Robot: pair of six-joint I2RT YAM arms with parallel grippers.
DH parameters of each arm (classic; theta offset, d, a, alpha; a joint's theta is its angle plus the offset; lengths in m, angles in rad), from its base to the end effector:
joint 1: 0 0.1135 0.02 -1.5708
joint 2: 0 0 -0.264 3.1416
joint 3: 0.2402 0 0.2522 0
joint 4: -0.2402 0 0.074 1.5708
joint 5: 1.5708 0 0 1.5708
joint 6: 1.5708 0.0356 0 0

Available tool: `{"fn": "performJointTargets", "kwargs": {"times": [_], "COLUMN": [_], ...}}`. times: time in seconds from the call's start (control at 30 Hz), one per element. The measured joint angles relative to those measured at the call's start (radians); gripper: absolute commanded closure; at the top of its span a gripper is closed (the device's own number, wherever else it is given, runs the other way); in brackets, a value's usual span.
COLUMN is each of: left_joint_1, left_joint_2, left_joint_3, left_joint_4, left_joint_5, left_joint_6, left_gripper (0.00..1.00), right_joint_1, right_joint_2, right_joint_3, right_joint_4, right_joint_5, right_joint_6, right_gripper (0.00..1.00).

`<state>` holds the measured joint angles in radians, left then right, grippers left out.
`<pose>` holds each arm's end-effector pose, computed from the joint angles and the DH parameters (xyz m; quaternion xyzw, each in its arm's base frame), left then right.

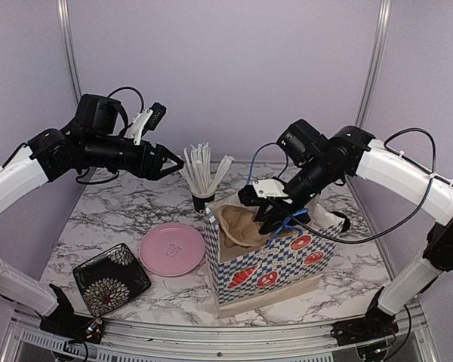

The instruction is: Pack the takeout coffee

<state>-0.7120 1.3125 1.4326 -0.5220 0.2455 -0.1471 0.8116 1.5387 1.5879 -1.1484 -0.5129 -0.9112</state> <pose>0.2127 -0.1950 0.4152 0.2956 0.7761 -0.3209 0.4553 0.1945 0.2303 0.3558 -0.7522 0.5677 0.2351 0.2380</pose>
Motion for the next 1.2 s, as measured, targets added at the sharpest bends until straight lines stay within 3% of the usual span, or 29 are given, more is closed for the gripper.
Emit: {"fn": "performJointTargets", "kwargs": {"times": [0.4, 0.83, 0.97, 1.2], "left_joint_1": [0.04, 0.045, 0.047, 0.047], "left_joint_2": [-0.024, -0.024, -0.024, -0.01], "left_joint_3": [-0.053, -0.073, -0.073, -0.073], "left_joint_4": [0.052, 0.065, 0.068, 0.071], "left_joint_5": [-0.038, -0.037, -0.037, -0.021], "left_joint_6": [-0.018, -0.026, -0.026, -0.029], "left_gripper": [0.25, 0.25, 0.25, 0.3], "right_joint_1": [0.092, 0.105, 0.107, 0.109], "right_joint_2": [0.072, 0.138, 0.15, 0.142], "right_joint_3": [-0.138, -0.266, -0.305, -0.31], "right_joint_4": [-0.009, 0.056, 0.076, 0.103], "right_joint_5": [0.234, 0.295, 0.307, 0.317], "right_joint_6": [0.011, 0.025, 0.031, 0.052], "right_gripper": [0.75, 0.73, 0.69, 0.53]}}
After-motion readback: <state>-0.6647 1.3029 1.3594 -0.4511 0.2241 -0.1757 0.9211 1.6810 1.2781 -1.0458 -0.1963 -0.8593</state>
